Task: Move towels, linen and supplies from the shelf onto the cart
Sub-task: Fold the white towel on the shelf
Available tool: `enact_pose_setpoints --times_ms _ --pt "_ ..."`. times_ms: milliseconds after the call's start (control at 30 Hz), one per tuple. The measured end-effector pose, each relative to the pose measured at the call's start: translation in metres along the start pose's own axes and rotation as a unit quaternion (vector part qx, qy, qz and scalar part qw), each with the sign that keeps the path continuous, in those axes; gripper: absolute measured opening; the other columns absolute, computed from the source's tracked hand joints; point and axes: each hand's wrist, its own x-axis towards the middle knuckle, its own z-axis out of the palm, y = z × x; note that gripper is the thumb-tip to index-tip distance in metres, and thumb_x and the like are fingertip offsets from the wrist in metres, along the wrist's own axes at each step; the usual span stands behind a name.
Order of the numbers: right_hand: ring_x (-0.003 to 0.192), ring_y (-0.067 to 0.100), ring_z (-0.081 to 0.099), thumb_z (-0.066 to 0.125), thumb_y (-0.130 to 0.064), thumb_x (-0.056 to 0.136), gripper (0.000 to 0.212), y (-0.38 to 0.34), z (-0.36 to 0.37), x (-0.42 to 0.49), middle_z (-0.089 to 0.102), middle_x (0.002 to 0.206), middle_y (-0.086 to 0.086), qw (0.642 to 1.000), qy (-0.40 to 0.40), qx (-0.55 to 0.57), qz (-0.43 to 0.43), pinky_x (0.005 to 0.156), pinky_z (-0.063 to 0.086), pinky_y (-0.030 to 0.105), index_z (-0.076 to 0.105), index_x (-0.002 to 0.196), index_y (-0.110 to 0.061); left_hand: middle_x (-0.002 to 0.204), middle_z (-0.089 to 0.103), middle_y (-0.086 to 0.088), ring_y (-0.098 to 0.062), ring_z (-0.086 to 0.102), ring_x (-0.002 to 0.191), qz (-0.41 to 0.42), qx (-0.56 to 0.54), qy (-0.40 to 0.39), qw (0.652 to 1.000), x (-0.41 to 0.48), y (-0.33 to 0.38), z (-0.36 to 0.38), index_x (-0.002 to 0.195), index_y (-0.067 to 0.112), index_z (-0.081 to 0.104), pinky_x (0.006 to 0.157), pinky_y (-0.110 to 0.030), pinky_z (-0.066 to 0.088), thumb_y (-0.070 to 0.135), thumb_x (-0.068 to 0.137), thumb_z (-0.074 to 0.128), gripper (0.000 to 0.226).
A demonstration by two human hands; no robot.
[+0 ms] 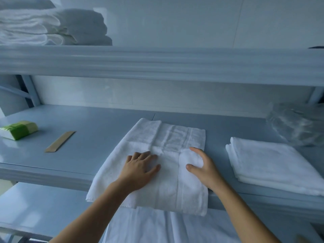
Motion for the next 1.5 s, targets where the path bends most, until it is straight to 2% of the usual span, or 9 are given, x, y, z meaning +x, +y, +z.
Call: enact_pose_setpoints --times_ms 167,267,400,633,833,1000,1167,1333,1500 --pt "0.109 -0.017 0.048 0.066 -0.004 0.086 0.051 -0.013 0.01 0.003 0.055 0.128 -0.014 0.999 0.022 0.006 -0.024 0.078 0.034 -0.003 0.055 0.128 -0.029 0.148 0.045 0.013 -0.013 0.041 0.135 -0.01 -0.09 0.032 0.995 -0.004 -0.011 -0.009 0.141 0.04 0.045 0.107 -0.033 0.029 0.07 0.089 0.026 0.063" --pt "0.119 -0.003 0.047 0.066 -0.005 0.085 0.052 -0.042 0.031 0.02 0.054 0.13 -0.013 0.998 -0.005 0.005 -0.062 0.086 0.03 -0.004 0.055 0.131 -0.026 0.14 0.054 0.014 -0.016 0.049 0.127 -0.067 -0.045 0.104 0.991 -0.026 -0.035 -0.018 0.134 0.037 0.054 0.103 -0.035 0.033 0.067 0.086 0.024 0.063" --pt "0.13 0.008 0.044 0.067 -0.012 0.085 0.052 -0.087 0.085 0.049 0.052 0.138 -0.009 0.992 -0.065 -0.038 -0.106 0.104 0.033 0.021 0.054 0.133 -0.025 0.129 0.06 0.015 -0.013 0.055 0.12 -0.138 -0.134 0.125 0.973 -0.059 -0.066 -0.022 0.128 0.037 0.059 0.1 -0.035 0.041 0.065 0.081 0.043 0.057" --pt "0.1 0.027 0.068 0.06 -0.021 0.09 0.047 -0.129 0.188 0.065 0.058 0.118 0.002 0.978 -0.209 0.006 0.015 0.079 0.057 0.038 0.044 0.129 -0.042 0.092 0.075 -0.001 -0.013 0.069 0.088 -0.211 -0.508 0.19 0.813 -0.076 -0.095 -0.057 0.106 0.025 0.067 0.084 -0.031 0.049 0.045 0.085 0.053 0.032" --pt "0.102 0.026 0.068 0.053 0.008 0.087 0.063 -0.114 0.203 0.049 0.043 0.134 0.003 0.973 -0.21 0.085 0.038 0.067 0.059 0.033 0.047 0.139 -0.028 0.09 0.074 0.006 -0.008 0.068 0.082 -0.189 -0.482 0.119 0.847 -0.092 -0.102 -0.054 0.115 0.033 0.063 0.074 -0.025 0.052 0.063 0.083 0.061 0.044" --pt "0.107 0.009 0.06 0.066 -0.01 0.081 0.064 -0.108 0.193 0.042 0.055 0.132 -0.011 0.965 -0.222 -0.091 -0.102 0.094 0.052 0.033 0.048 0.139 -0.032 0.074 0.064 0.008 -0.012 0.058 0.067 -0.141 -0.369 0.095 0.914 -0.087 -0.111 -0.059 0.115 0.038 0.062 0.06 -0.024 0.045 0.039 0.071 0.067 0.044" --pt "0.128 0.006 0.049 0.068 -0.032 0.083 0.057 -0.104 0.202 0.034 0.055 0.138 -0.012 0.951 -0.216 -0.168 -0.14 0.109 0.038 0.029 0.05 0.138 -0.032 0.1 0.068 0.009 -0.009 0.062 0.091 -0.124 -0.301 0.085 0.942 -0.092 -0.126 -0.061 0.108 0.035 0.07 0.076 -0.015 0.044 0.023 0.08 0.069 0.03" --pt "0.129 0.007 0.048 0.064 -0.033 0.088 0.052 -0.1 0.204 0.03 0.054 0.14 -0.012 0.953 -0.192 -0.181 -0.152 0.108 0.035 0.022 0.052 0.138 -0.03 0.101 0.055 0.011 -0.005 0.057 0.087 -0.099 -0.266 0.062 0.957 -0.091 -0.131 -0.054 0.091 0.037 0.07 0.072 -0.007 0.037 0.021 0.078 0.072 0.022" --pt "0.121 0.007 0.052 0.064 -0.024 0.089 0.05 -0.098 0.181 0.044 0.057 0.132 -0.009 0.969 -0.079 -0.172 -0.157 0.102 0.042 0.027 0.051 0.137 -0.027 0.109 0.056 0.006 -0.014 0.06 0.089 -0.107 -0.236 0.032 0.965 -0.06 -0.135 -0.06 0.116 0.033 0.063 0.08 -0.024 0.046 0.027 0.079 0.076 0.039"
